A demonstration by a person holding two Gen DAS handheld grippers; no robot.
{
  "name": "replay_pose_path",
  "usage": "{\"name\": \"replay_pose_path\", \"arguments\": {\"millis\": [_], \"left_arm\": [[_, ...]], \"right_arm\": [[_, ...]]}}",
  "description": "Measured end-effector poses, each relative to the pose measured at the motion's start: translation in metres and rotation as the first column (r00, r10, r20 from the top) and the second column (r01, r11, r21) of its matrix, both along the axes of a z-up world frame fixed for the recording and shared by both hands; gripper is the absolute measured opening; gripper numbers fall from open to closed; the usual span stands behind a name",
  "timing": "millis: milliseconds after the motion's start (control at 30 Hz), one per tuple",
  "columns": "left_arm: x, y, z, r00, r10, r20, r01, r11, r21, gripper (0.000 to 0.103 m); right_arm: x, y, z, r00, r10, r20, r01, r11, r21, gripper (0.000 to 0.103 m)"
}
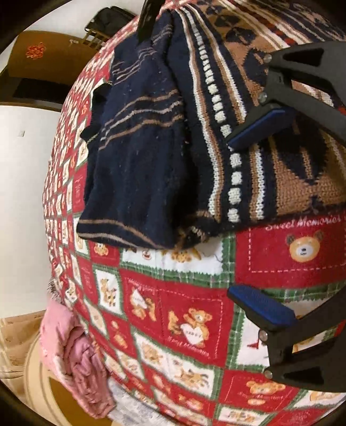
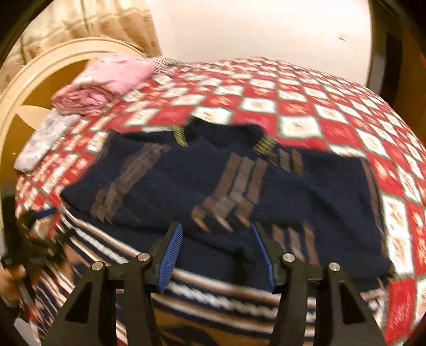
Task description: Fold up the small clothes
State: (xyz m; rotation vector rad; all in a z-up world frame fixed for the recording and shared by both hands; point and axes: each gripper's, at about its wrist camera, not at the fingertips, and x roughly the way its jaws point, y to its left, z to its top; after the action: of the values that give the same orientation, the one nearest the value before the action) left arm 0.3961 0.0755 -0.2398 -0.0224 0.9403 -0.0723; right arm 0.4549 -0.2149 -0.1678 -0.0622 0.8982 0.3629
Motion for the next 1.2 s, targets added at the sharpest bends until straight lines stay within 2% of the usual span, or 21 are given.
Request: {"name": "replay_pose_path", "arguments": {"millis": [67, 167, 267, 400, 500, 600, 667, 800, 900, 1067, 1200], "left_arm": [[0.001, 0.005, 0.0, 1.0, 0.001, -0.007, -0.001, 0.999, -0.04, 0.103], [-0.001, 0.001, 0.0, 1.0, -0.001, 0.002, 0.002, 1.0, -0.021, 0.103], [-0.002, -0.001, 0.0, 1.0, -0.002, 0.007, 0.002, 1.0, -0.018, 0.103], [-0.003, 0.003, 0.0, 1.0, -0.001, 0.003, 0.001, 0.999, -0.034, 0.103], [-0.017, 0.009, 0.006, 0.999, 0.034, -0.002, -0.034, 0.998, -0.05, 0.103], [-0.057, 0.016, 0.018, 0.998, 0.036, 0.052, -0.031, 0.995, -0.092, 0.103], [-0.088, 0.015, 0.022, 0.998, 0.018, 0.068, -0.013, 0.998, -0.068, 0.103], [-0.146, 0.008, 0.027, 0.998, -0.016, 0.066, 0.018, 0.999, -0.036, 0.103], [-0.18, 0.008, 0.03, 0.996, -0.023, 0.09, 0.027, 0.999, -0.042, 0.103], [-0.215, 0.003, 0.023, 0.999, -0.024, 0.03, 0.025, 0.998, -0.05, 0.103], [-0.231, 0.001, 0.018, 0.999, -0.039, -0.009, 0.038, 0.991, -0.125, 0.103]], "right_arm": [[0.008, 0.017, -0.006, 1.0, 0.017, 0.005, -0.017, 0.999, -0.028, 0.054], [0.02, 0.024, -0.031, 0.998, 0.012, -0.06, -0.016, 0.998, -0.058, 0.054], [0.008, 0.025, -0.043, 0.998, 0.061, -0.01, -0.062, 0.988, -0.138, 0.054], [-0.001, 0.026, -0.046, 0.998, 0.065, -0.01, -0.065, 0.968, -0.244, 0.054], [-0.015, 0.013, -0.038, 0.998, 0.046, -0.031, -0.051, 0.978, -0.204, 0.054], [-0.048, -0.01, -0.021, 0.999, 0.036, -0.018, -0.038, 0.99, -0.137, 0.054], [-0.079, -0.026, -0.013, 0.999, 0.041, -0.021, -0.043, 0.993, -0.114, 0.054], [-0.138, -0.055, -0.011, 0.999, 0.033, -0.036, -0.038, 0.988, -0.151, 0.054], [-0.182, -0.074, -0.011, 1.0, 0.012, -0.022, -0.016, 0.987, -0.163, 0.054], [-0.251, -0.091, -0.011, 0.999, 0.018, -0.031, -0.024, 0.979, -0.204, 0.054], [-0.29, -0.116, -0.006, 0.998, -0.046, -0.035, 0.04, 0.987, -0.155, 0.054]]}}
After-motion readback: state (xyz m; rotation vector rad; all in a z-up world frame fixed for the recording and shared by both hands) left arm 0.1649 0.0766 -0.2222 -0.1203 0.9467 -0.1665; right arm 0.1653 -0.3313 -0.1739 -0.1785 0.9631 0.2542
